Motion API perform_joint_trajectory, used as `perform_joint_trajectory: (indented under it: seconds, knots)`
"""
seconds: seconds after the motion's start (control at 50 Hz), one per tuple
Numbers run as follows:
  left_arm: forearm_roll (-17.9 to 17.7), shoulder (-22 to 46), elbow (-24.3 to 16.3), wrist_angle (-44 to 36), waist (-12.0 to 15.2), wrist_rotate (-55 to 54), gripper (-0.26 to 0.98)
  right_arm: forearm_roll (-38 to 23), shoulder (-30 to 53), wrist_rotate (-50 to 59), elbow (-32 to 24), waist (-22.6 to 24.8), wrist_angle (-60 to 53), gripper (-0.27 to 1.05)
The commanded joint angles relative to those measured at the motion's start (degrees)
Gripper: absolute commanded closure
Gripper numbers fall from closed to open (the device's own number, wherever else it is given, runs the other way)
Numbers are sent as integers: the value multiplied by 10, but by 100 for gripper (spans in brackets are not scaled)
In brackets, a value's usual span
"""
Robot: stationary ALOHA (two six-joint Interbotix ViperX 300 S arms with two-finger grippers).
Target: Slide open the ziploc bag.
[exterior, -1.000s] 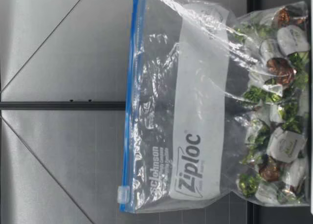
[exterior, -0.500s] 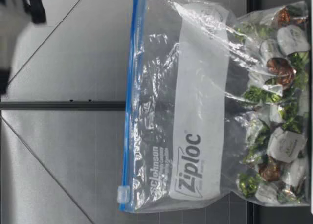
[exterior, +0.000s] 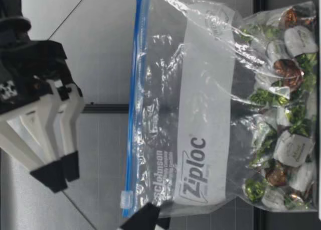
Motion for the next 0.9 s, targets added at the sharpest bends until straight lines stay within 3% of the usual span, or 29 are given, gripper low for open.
perform_joint_trajectory:
  seconds: [0.0,0.08,0.28,0.4,0.66,0.88]
  knots:
    - [-1,-2,-16,-7,1,3,27,0,4,0,-23,-3,14,21]
    - [-1,-4,-16,-7,1,5,35,0,14,0,-27,0,25,21]
    - [-1,-4,-14,-4,1,7,73,0,37,0,-42,10,38,21]
    - [-1,-11,-15,-4,1,7,87,0,49,0,-54,10,61,21]
    - [-2,-18,-11,-2,1,9,91,0,54,2,-70,10,111,27]
    - [-1,-14,-10,-2,1,9,91,1,49,5,-70,18,118,58]
